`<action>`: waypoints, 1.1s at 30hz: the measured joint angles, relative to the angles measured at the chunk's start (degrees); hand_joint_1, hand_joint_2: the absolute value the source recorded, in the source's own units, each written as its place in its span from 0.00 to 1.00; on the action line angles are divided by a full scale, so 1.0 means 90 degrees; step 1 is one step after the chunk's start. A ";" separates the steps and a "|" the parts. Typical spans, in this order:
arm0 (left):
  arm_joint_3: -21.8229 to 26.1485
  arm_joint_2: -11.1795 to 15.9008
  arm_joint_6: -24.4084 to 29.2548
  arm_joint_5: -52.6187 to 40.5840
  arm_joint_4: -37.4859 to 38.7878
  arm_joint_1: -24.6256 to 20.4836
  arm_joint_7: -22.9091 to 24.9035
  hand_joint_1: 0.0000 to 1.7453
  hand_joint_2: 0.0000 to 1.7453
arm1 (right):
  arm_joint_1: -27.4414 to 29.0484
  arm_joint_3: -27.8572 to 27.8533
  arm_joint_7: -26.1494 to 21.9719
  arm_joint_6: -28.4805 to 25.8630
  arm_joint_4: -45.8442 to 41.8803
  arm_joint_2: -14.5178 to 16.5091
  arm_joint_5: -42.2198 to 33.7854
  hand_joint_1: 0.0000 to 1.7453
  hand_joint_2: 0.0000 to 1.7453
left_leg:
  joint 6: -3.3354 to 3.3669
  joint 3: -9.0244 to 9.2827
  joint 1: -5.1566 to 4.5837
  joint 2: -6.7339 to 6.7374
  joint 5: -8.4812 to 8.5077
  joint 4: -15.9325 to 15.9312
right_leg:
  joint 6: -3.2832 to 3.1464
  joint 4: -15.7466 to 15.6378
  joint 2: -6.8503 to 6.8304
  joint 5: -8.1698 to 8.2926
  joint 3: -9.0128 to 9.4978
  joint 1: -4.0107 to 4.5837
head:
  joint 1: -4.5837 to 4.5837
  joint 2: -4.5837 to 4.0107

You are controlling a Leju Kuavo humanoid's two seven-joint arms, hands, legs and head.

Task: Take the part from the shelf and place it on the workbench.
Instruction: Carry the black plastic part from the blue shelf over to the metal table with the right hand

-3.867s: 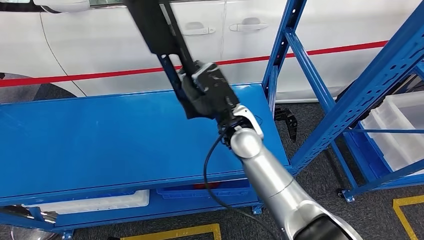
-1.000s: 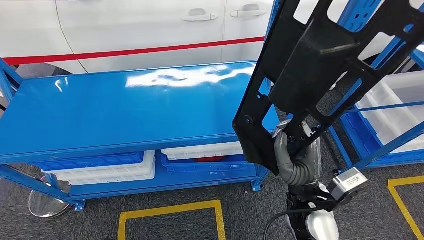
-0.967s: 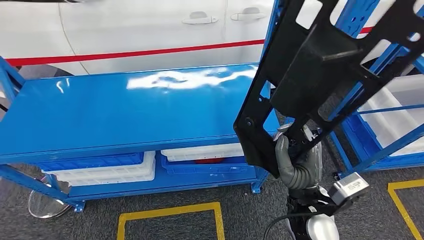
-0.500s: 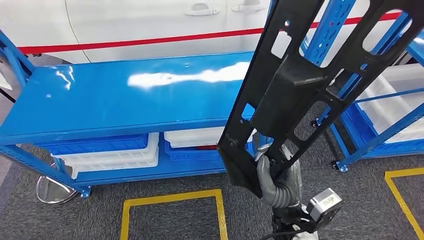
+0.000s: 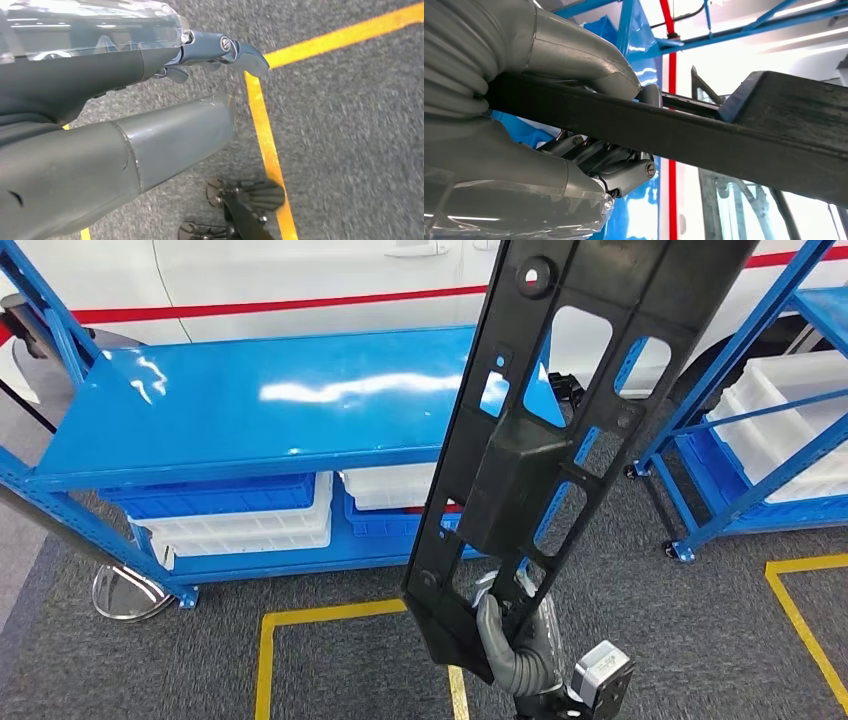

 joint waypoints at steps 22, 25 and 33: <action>0.0047 0.0075 -0.0042 -0.0741 -0.0013 -0.0024 0.0061 0.00 0.00 | -0.0140 0.0107 -0.0040 -0.0910 -0.0439 -0.0014 0.0474 1.00 1.00 | -0.0007 0.0528 0.0176 0.0020 -0.0598 0.0101 | 0.0301 0.1323 -0.0036 -0.0172 -0.1552 -0.0165 | 0.0067 0.0000; 0.0064 0.0079 -0.0051 -0.0879 -0.0012 -0.0022 0.0036 0.00 0.00 | -0.0149 -0.0077 -0.0084 -0.1182 -0.0790 -0.0168 0.0411 1.00 1.00 | 0.0032 0.0247 0.0098 0.0019 -0.0396 0.0124 | 0.0259 0.1968 -0.0030 -0.0343 -0.1487 -0.0132 | 0.0076 0.0000; 0.0021 -0.0162 0.0109 -0.1364 -0.0013 -0.0083 0.0039 0.00 0.00 | -0.0205 -0.0850 0.0044 -0.1347 -0.1503 -0.0405 0.0429 1.00 1.00 | -0.0104 -0.0051 0.0042 0.0012 0.0067 0.0025 | -0.0075 -0.0114 -0.0016 0.0174 -0.0141 0.0057 | 0.0117 0.0000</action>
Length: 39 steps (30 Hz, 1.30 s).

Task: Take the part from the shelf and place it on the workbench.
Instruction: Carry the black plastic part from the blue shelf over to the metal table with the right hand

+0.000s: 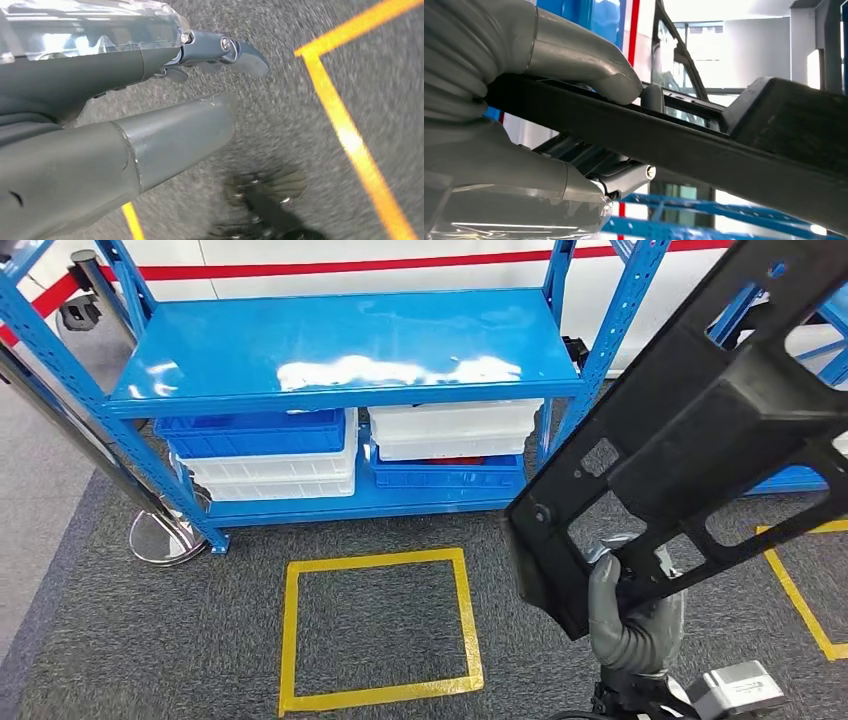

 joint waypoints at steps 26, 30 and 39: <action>-0.0611 -0.1242 0.0629 -0.0859 0.0007 -0.0678 0.0804 0.00 0.00 | 0.1028 -0.0813 0.0304 0.0408 -0.0134 0.0491 0.0797 1.00 1.00 | 0.0093 0.0113 0.0044 -0.0001 -0.0316 0.0120 | 0.0324 0.0879 0.0036 -0.0024 -0.0433 -0.0175 | 0.0022 0.0000; -0.0645 -0.1254 0.0611 -0.0867 0.0008 -0.0717 0.0826 0.00 0.00 | 0.1035 -0.0805 0.0324 0.0432 -0.0111 0.0580 0.0799 1.00 1.00 | -0.0062 0.0050 0.0050 -0.0005 -0.0083 0.0037 | 0.0185 0.0082 0.0043 -0.0062 -0.0033 -0.0118 | 0.0028 0.0000; -0.0667 -0.1233 0.0605 -0.0867 0.0010 -0.0739 0.0842 0.00 0.00 | 0.1036 -0.0789 0.0335 0.0451 -0.0030 0.0690 0.0798 1.00 1.00 | -0.0211 -0.0012 0.0064 -0.0018 -0.1030 0.1744 | 0.0015 0.0196 -0.0026 0.0573 -0.0899 -0.0138 | -0.0009 0.0000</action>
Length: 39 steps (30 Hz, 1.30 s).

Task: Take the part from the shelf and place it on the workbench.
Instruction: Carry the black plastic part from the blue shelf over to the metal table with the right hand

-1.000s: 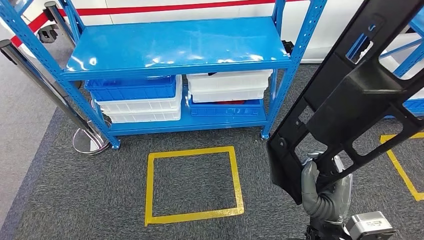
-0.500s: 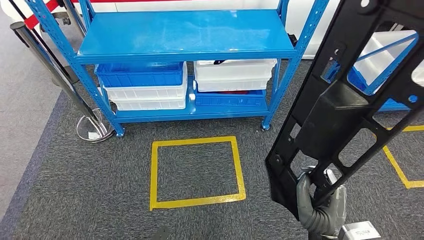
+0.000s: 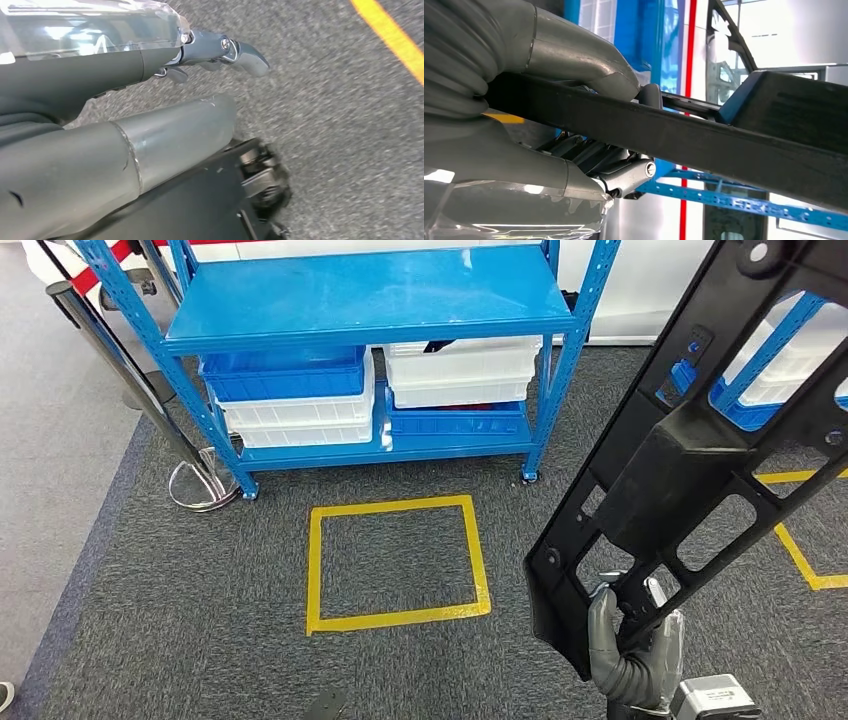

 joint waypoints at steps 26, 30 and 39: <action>-0.0336 -0.0117 -0.0118 0.0437 -0.0015 -0.0751 0.0902 0.00 0.00 | -0.0299 0.0538 0.0028 0.0116 0.0954 0.0252 0.0287 1.00 1.00 | -0.0034 -0.0369 0.0026 0.0022 0.0093 -0.0869 | 0.0021 -0.0125 0.0025 -0.0339 0.0476 -0.0041 | 0.0013 0.0000; -0.0456 -0.0117 -0.0059 0.0578 -0.0014 -0.0782 0.0920 0.00 0.00 | -0.0304 0.0539 0.0032 0.0100 0.1042 0.0267 0.0351 1.00 1.00 | -0.0042 -0.0279 0.0027 0.0021 -0.0082 0.0180 | -0.0004 -0.0029 0.0009 -0.0045 0.0018 0.0022 | 0.0001 0.0000; -0.0807 -0.0153 0.0007 0.0998 0.0013 -0.0884 0.0947 0.00 0.00 | -0.0347 0.0539 0.0035 0.0074 0.1163 0.0331 0.0404 1.00 1.00 | 0.0320 0.1119 -0.0026 0.0037 0.0111 -0.2000 | 0.0238 0.0208 0.0012 0.0171 -0.0460 0.0037 | 0.0005 0.0000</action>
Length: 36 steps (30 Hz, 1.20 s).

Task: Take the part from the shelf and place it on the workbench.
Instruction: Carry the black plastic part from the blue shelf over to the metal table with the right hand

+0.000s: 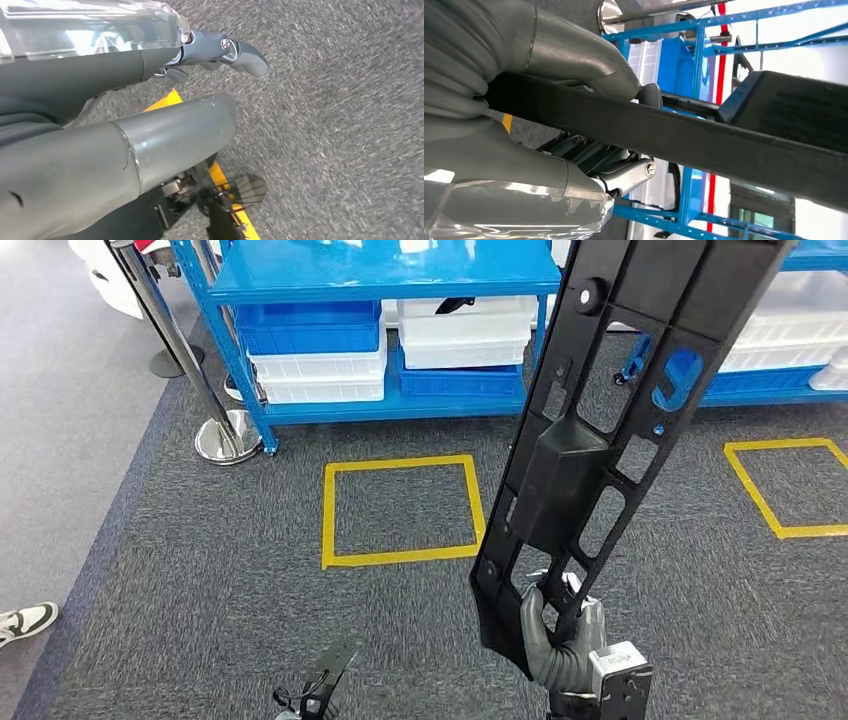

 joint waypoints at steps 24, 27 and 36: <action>-0.0418 0.0010 0.0002 0.0405 0.0007 -0.0061 0.0044 0.00 0.00 | -0.0139 -0.0007 -0.0002 -0.0084 0.0220 0.0019 0.0043 1.00 1.00 | -0.0146 -0.0760 -0.0022 -0.0007 0.0130 0.0876 | -0.0185 -0.0208 0.0043 -0.0525 0.0796 0.0042 | -0.0017 0.0000; -0.0426 0.0012 0.0002 0.0407 0.0007 -0.0058 0.0044 0.00 0.00 | -0.0148 -0.0008 -0.0002 -0.0084 0.0222 0.0027 0.0043 1.00 1.00 | -0.0086 -0.0440 -0.0071 -0.0008 0.0218 0.0246 | -0.0132 -0.0201 0.0037 -0.0486 0.0757 0.0057 | -0.0002 0.0000; -0.0432 0.0005 0.0001 0.0412 0.0007 -0.0056 0.0044 0.00 0.00 | -0.0152 -0.0010 -0.0002 -0.0086 0.0223 0.0032 0.0044 1.00 1.00 | -0.0073 -0.0519 -0.0110 -0.0015 0.0277 0.0220 | -0.0058 -0.0196 0.0032 -0.0423 0.0696 0.0023 | -0.0003 0.0000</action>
